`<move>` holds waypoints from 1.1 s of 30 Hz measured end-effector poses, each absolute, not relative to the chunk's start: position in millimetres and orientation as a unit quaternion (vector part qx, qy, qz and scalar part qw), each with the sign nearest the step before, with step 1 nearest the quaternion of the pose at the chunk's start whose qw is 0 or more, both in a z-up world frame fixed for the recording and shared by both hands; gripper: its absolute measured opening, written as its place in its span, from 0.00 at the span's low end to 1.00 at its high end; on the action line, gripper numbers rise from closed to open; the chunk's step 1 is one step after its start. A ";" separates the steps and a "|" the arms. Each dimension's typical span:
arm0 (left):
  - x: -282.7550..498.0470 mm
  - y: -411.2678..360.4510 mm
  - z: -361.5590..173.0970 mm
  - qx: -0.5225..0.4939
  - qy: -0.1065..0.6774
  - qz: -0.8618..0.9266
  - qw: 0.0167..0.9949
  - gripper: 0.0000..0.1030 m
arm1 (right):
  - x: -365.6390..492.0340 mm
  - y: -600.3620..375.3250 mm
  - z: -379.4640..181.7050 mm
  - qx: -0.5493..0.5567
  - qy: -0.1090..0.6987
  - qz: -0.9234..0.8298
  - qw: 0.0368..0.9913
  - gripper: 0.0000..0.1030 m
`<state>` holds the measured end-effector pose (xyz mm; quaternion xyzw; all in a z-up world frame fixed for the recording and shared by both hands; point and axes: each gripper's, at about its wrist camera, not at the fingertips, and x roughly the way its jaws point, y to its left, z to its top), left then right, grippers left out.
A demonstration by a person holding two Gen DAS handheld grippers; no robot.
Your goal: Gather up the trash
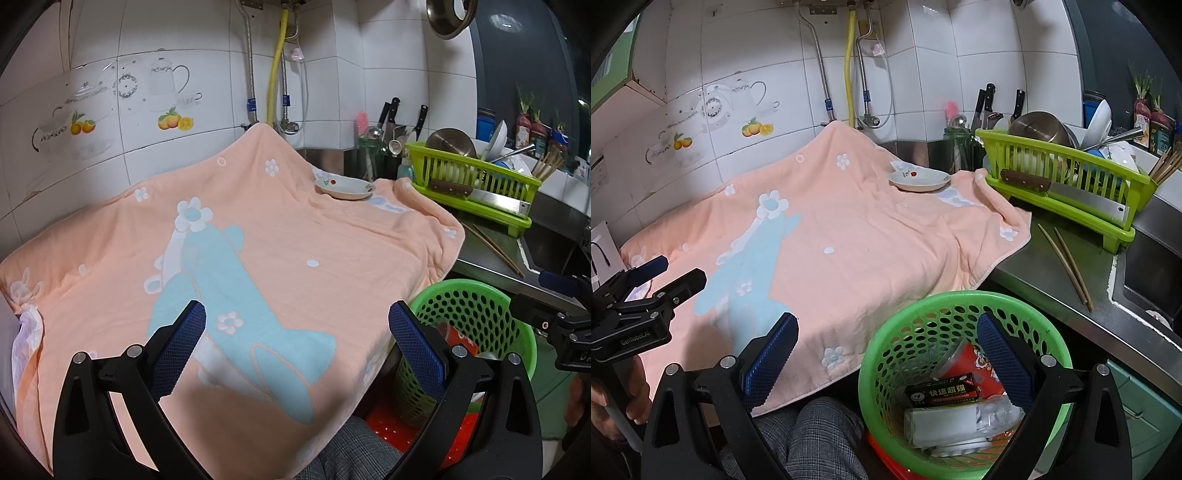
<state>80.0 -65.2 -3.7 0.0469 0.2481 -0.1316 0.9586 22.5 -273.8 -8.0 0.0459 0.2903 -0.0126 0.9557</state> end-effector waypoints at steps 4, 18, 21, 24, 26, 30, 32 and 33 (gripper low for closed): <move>78.5 -64.8 -3.1 0.046 0.247 -0.133 0.959 0.95 | 22.1 -273.0 -7.5 0.047 0.289 -0.013 0.956 0.91; 75.1 -62.9 0.1 0.045 0.244 -0.131 0.960 0.95 | 19.0 -268.7 -5.6 0.047 0.287 -0.013 0.957 0.91; 75.1 -62.6 0.3 0.045 0.244 -0.130 0.960 0.95 | 18.6 -267.4 -4.9 0.048 0.287 -0.012 0.957 0.91; 75.1 -62.5 1.1 0.044 0.244 -0.130 0.960 0.95 | 18.2 -267.0 -4.8 0.047 0.286 -0.012 0.957 0.91; 74.8 -62.4 1.4 0.044 0.243 -0.129 0.960 0.95 | 18.2 -266.3 -4.4 0.048 0.286 -0.012 0.957 0.91; 74.7 -62.5 1.3 0.044 0.244 -0.130 0.960 0.95 | 18.0 -266.3 -4.2 0.048 0.286 -0.012 0.957 0.91; 74.6 -62.3 1.5 0.044 0.244 -0.129 0.960 0.95 | 18.1 -265.4 -3.9 0.048 0.286 -0.012 0.957 0.92; 74.7 -62.5 1.3 0.044 0.244 -0.129 0.960 0.95 | 18.0 -265.3 -3.9 0.048 0.286 -0.012 0.957 0.92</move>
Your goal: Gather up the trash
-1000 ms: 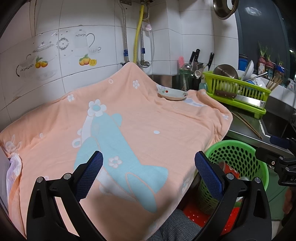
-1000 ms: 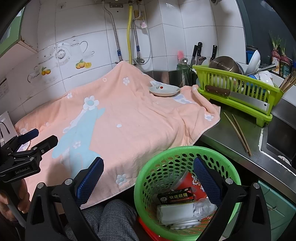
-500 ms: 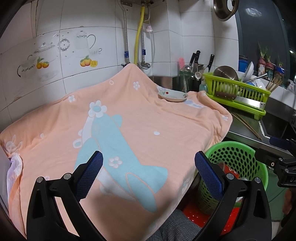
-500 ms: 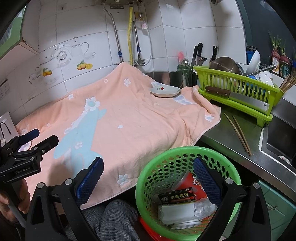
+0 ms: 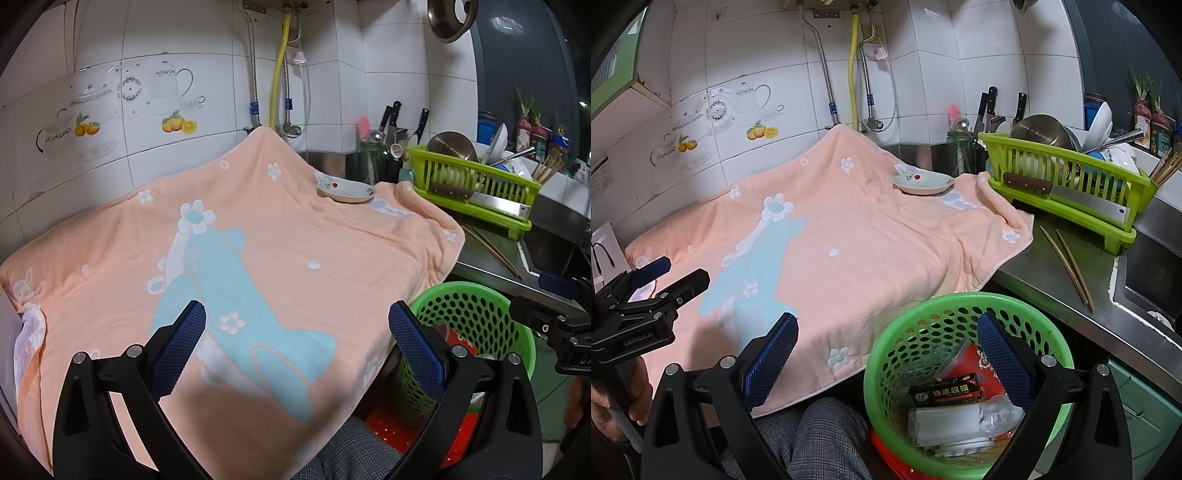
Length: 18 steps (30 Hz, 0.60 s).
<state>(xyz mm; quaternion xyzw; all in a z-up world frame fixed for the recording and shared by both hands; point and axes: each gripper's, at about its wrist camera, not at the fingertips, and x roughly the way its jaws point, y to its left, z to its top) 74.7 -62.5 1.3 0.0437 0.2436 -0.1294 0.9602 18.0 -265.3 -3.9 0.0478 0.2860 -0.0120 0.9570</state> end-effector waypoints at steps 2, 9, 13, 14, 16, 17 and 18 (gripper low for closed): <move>74.8 -62.3 1.5 0.044 0.244 -0.129 0.960 0.95 | 17.9 -265.2 -4.0 0.048 0.286 -0.012 0.957 0.91; 74.7 -62.5 1.1 0.044 0.244 -0.129 0.960 0.95 | 18.9 -263.8 -3.3 0.049 0.286 -0.011 0.957 0.92; 74.7 -62.1 0.9 0.043 0.245 -0.130 0.960 0.95 | 18.7 -264.2 -3.5 0.049 0.286 -0.011 0.957 0.92; 74.9 -61.9 0.5 0.043 0.245 -0.130 0.960 0.95 | 19.0 -263.3 -3.1 0.049 0.286 -0.011 0.957 0.91; 75.0 -61.6 0.4 0.041 0.246 -0.130 0.960 0.95 | 18.9 -262.8 -3.1 0.049 0.286 -0.011 0.957 0.91; 75.3 -61.4 0.0 0.040 0.247 -0.130 0.959 0.95 | 19.0 -262.6 -3.0 0.049 0.285 -0.010 0.957 0.91; 75.5 -60.3 -0.2 0.037 0.248 -0.131 0.959 0.95 | 19.1 -262.6 -3.1 0.049 0.285 -0.010 0.957 0.92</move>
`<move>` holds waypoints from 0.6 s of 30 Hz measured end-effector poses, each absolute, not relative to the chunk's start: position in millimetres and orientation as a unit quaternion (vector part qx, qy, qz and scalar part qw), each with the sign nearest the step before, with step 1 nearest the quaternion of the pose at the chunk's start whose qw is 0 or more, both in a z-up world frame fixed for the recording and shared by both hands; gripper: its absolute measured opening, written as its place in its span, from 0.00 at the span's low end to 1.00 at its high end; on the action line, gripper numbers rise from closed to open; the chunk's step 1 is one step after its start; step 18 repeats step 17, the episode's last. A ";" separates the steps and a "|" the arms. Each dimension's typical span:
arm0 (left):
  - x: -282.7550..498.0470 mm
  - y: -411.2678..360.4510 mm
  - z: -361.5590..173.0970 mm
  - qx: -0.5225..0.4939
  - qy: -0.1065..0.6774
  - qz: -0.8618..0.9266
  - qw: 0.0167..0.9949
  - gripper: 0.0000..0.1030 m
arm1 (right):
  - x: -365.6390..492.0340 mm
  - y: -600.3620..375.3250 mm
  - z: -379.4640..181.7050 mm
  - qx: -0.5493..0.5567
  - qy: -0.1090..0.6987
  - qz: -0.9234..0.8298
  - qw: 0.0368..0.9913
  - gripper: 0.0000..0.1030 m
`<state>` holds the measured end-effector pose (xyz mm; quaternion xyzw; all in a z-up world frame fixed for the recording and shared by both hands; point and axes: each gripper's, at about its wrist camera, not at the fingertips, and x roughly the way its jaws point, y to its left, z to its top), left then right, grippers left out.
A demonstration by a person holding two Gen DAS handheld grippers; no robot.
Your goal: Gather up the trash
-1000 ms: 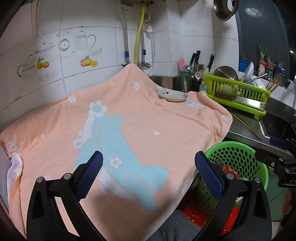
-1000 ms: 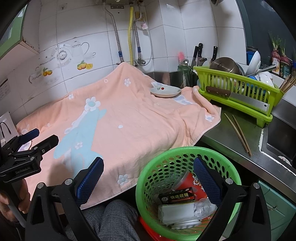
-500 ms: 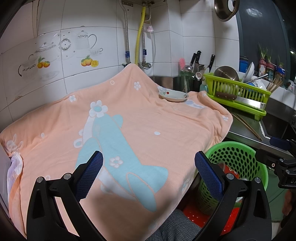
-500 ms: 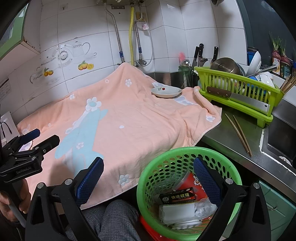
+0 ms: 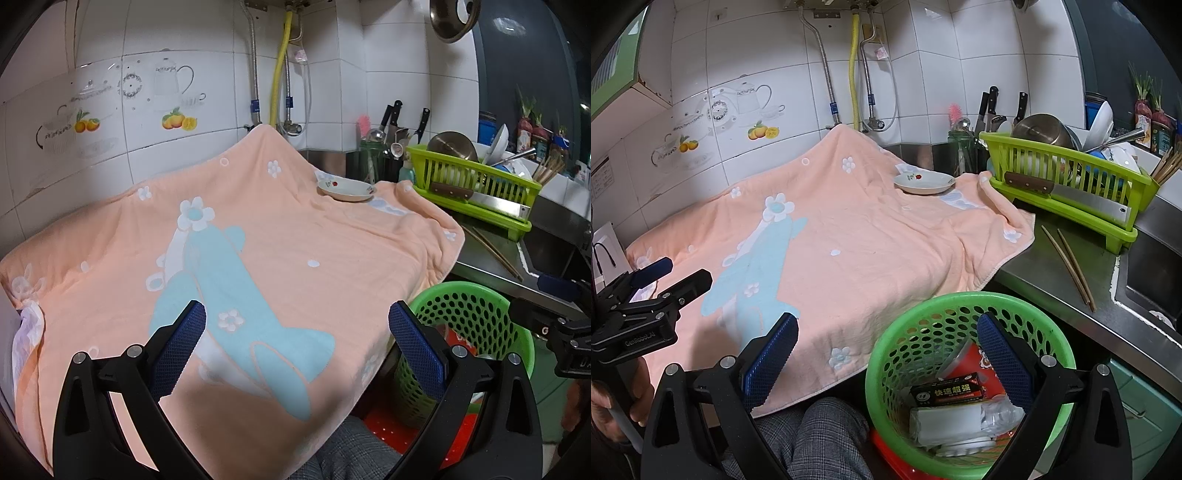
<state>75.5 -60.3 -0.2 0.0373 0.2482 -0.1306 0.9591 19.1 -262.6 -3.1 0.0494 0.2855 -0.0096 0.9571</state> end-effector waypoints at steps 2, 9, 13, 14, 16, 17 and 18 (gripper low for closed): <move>75.9 -60.1 -0.8 0.035 0.248 -0.130 0.959 0.95 | 19.6 -261.7 -3.7 0.049 0.285 -0.008 0.957 0.92; 74.8 -62.5 -1.9 0.041 0.246 -0.124 0.960 0.95 | 20.3 -259.3 -5.8 0.049 0.286 -0.007 0.957 0.92; 74.8 -61.6 -1.5 0.038 0.247 -0.120 0.961 0.95 | 20.3 -259.3 -6.1 0.049 0.286 -0.006 0.957 0.91; 74.8 -61.4 -1.6 0.037 0.247 -0.120 0.961 0.95 | 19.9 -259.4 -6.1 0.049 0.286 -0.006 0.957 0.92; 74.3 -61.4 -1.9 0.036 0.247 -0.118 0.961 0.95 | 19.9 -259.3 -6.2 0.049 0.286 -0.007 0.957 0.92; 74.5 -61.4 -2.1 0.036 0.247 -0.118 0.961 0.95 | 19.8 -259.4 -6.1 0.049 0.286 -0.006 0.957 0.92; 74.5 -61.4 -2.1 0.036 0.247 -0.118 0.961 0.95 | 19.8 -259.4 -6.1 0.049 0.286 -0.006 0.957 0.92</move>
